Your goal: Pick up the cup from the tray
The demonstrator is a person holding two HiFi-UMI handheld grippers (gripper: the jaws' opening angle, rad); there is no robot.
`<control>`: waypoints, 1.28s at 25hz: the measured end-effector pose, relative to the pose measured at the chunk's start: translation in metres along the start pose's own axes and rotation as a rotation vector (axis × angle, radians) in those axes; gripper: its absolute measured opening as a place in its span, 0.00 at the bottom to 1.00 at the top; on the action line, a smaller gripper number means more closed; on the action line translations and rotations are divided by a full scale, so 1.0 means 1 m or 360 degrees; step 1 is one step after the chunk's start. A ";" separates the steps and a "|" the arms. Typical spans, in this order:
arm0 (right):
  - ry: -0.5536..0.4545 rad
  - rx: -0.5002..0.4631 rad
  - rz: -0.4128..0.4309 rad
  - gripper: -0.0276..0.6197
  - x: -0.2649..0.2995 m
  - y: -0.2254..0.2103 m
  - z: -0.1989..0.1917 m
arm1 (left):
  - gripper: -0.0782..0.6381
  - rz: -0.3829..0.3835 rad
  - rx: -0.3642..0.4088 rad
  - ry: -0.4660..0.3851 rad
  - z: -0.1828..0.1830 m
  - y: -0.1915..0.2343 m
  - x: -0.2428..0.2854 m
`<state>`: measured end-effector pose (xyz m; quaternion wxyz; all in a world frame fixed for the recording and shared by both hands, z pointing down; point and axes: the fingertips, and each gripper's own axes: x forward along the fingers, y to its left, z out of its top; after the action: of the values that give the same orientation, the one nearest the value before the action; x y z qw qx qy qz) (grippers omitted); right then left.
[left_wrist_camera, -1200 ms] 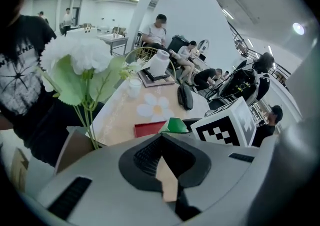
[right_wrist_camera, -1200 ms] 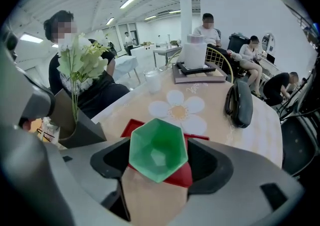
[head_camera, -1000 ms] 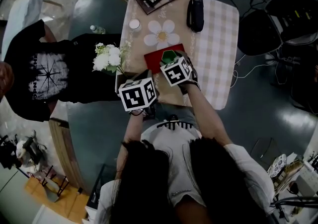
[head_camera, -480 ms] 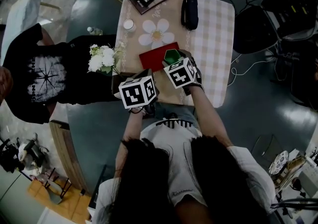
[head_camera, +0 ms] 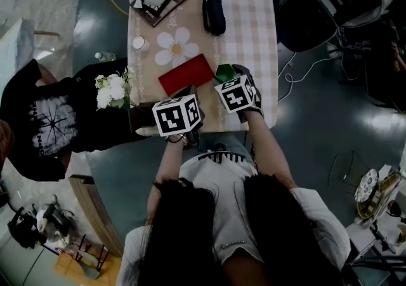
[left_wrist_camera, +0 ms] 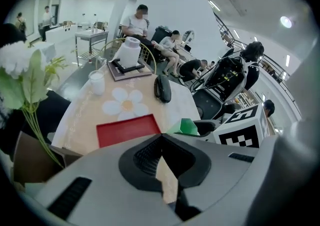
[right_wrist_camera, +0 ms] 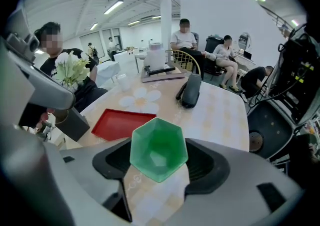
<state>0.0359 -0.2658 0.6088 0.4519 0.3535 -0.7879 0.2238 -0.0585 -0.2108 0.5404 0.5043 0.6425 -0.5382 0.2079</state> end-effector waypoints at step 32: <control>0.0031 0.0202 0.0003 0.59 -0.003 -0.045 -0.058 | 0.12 -0.0030 0.0047 0.0055 -0.010 -0.017 0.019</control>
<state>0.1027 -0.2550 0.6359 0.4361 0.3785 -0.7679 0.2773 -0.0339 -0.2127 0.5522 0.5060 0.6511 -0.5203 0.2221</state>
